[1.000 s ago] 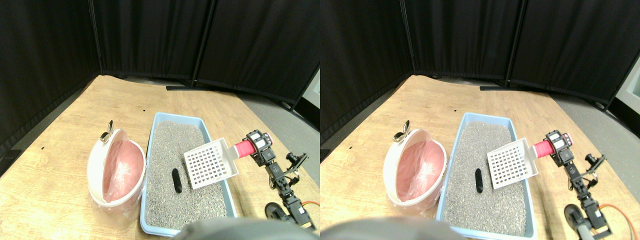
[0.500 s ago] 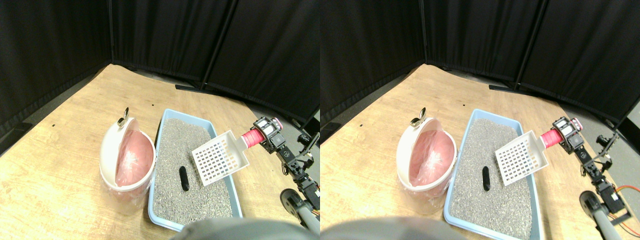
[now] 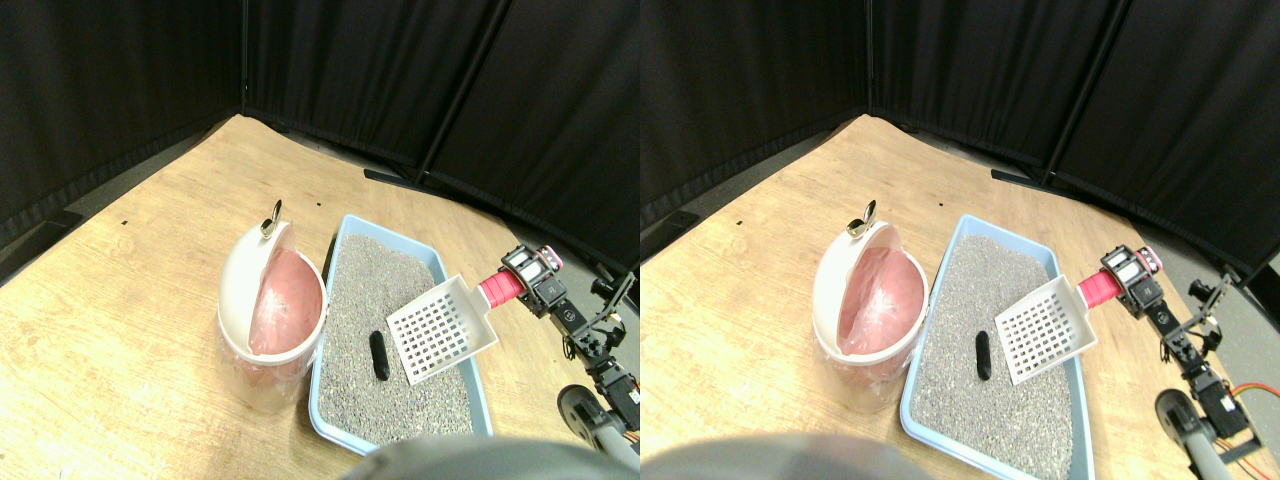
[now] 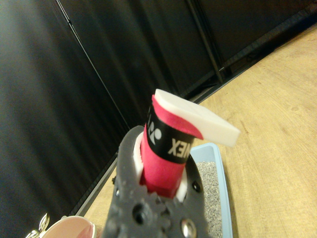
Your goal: Scoop (unimanual)
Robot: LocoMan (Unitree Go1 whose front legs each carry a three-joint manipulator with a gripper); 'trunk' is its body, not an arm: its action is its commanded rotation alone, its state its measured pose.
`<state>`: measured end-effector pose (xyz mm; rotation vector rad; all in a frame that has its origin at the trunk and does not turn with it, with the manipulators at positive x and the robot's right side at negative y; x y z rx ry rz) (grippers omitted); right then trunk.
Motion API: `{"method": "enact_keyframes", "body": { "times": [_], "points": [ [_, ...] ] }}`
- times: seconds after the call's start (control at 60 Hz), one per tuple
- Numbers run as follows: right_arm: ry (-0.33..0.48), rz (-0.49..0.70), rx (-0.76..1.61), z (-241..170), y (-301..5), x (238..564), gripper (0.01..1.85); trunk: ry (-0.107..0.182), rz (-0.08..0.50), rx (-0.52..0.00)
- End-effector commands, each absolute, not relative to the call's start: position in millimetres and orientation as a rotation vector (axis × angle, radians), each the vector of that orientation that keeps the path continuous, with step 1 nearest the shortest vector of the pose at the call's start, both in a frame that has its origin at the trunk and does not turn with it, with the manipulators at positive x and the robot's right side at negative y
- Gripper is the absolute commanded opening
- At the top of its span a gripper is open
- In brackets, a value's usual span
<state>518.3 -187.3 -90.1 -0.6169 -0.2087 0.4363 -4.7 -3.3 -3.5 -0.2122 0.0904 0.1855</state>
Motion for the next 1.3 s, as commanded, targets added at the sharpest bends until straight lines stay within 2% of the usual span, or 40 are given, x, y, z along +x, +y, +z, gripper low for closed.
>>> {"method": "enact_keyframes", "body": {
  "times": [0.017, 0.3, 0.367, 0.567, 0.633, 0.65, 0.7, 0.767, 0.9, 1.0, 1.083, 1.3],
  "points": [
    [-0.261, 0.432, -0.636, -81.7, -184.7, 520.5, 0.06, 0.113, 0.202, -0.228],
    [-0.281, 0.465, -0.756, -81.6, -180.5, 523.8, 0.06, 0.121, 0.197, -0.229],
    [-0.294, 0.520, -0.765, -82.3, -172.5, 521.4, 0.06, 0.124, 0.198, -0.235],
    [-0.236, 0.562, -0.759, -106.1, -152.3, 513.6, 0.06, 0.127, 0.212, -0.245],
    [-0.220, 0.591, -0.747, -114.6, -148.7, 512.9, 0.06, 0.137, 0.218, -0.248],
    [-0.195, 0.572, -0.740, -117.5, -147.0, 511.9, 0.06, 0.137, 0.218, -0.248],
    [-0.204, 0.599, -0.725, -124.0, -144.3, 511.9, 0.06, 0.141, 0.221, -0.251],
    [-0.156, 0.590, -0.702, -133.3, -138.9, 509.4, 0.06, 0.152, 0.227, -0.257],
    [-0.114, 0.589, -0.685, -145.0, -129.5, 501.4, 0.06, 0.167, 0.239, -0.269],
    [-0.102, 0.625, -0.627, -155.4, -121.5, 496.3, 0.06, 0.174, 0.249, -0.280],
    [-0.107, 0.685, -0.587, -167.1, -112.2, 492.3, 0.06, 0.173, 0.255, -0.288],
    [-0.060, 0.674, -0.538, -170.9, -95.0, 482.5, 0.06, 0.171, 0.271, -0.307]
  ]
}}
